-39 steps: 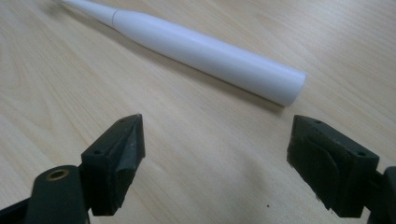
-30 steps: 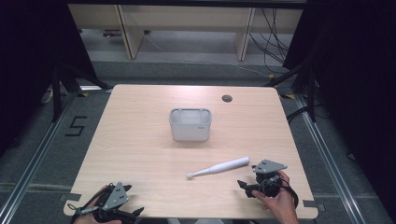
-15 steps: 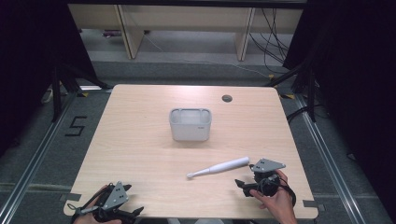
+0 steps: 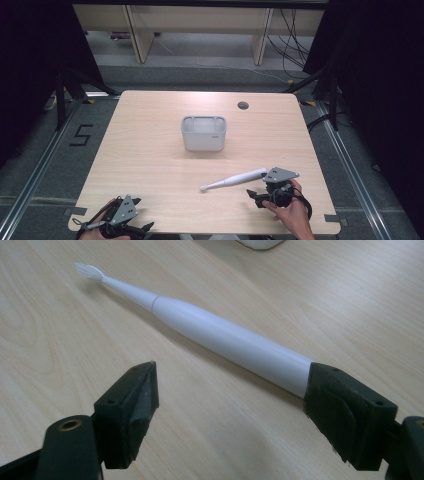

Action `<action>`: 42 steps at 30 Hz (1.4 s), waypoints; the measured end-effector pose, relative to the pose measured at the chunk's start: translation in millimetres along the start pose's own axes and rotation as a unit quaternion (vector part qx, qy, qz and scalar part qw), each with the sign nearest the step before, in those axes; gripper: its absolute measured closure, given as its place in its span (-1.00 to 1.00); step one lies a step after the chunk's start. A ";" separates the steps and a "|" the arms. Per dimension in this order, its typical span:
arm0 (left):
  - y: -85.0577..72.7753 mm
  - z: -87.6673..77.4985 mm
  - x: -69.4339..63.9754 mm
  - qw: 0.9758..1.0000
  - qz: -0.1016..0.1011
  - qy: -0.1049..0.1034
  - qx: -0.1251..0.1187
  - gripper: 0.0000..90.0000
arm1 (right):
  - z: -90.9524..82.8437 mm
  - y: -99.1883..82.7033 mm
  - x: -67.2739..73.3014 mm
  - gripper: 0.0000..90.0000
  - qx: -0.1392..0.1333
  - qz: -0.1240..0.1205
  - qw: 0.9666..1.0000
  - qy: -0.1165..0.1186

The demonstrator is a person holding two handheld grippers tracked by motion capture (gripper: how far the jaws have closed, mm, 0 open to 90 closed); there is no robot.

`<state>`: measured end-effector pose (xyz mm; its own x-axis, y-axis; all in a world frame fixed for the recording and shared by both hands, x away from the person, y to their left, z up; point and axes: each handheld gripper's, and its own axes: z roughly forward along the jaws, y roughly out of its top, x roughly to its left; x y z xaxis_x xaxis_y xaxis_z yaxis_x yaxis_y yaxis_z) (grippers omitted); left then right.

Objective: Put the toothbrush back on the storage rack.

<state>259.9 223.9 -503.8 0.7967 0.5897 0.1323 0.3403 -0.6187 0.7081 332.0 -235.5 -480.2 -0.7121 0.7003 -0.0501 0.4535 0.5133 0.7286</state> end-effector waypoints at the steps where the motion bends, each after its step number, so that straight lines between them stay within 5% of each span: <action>1: 0.2 0.1 0.2 1.000 0.000 0.002 0.000 -0.65 | 0.0 1.0 1.3 -0.50 0.004 0.003 1.000 -0.003; 8: 0.2 0.1 0.1 1.000 -0.001 0.002 -0.002 -0.65 | 4.0 10.3 1.8 -0.47 -0.011 -0.032 0.999 -0.005; 24: -0.7 0.2 1.1 1.000 -0.001 0.002 0.004 -0.65 | 23.4 37.7 4.6 -0.32 0.044 -0.093 0.994 0.019; 32: -0.4 0.6 0.9 1.000 -0.005 0.005 0.002 -0.65 | 39.9 48.5 -1.7 -0.20 0.069 -0.134 0.988 0.031; 35: -0.6 -0.3 1.5 1.000 0.005 0.001 0.008 -0.65 | 45.1 51.1 -1.3 -0.17 0.077 -0.121 0.989 0.044; 42: -0.8 0.3 0.8 1.000 -0.004 0.001 0.002 -0.65 | 54.5 57.4 -6.4 -0.07 0.105 -0.136 0.983 0.062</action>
<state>260.4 224.6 -504.5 0.7927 0.5959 0.1283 0.3489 -0.6162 0.7060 391.8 -183.5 -475.3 -0.8766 0.4633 -0.1300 0.3281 0.7732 0.5427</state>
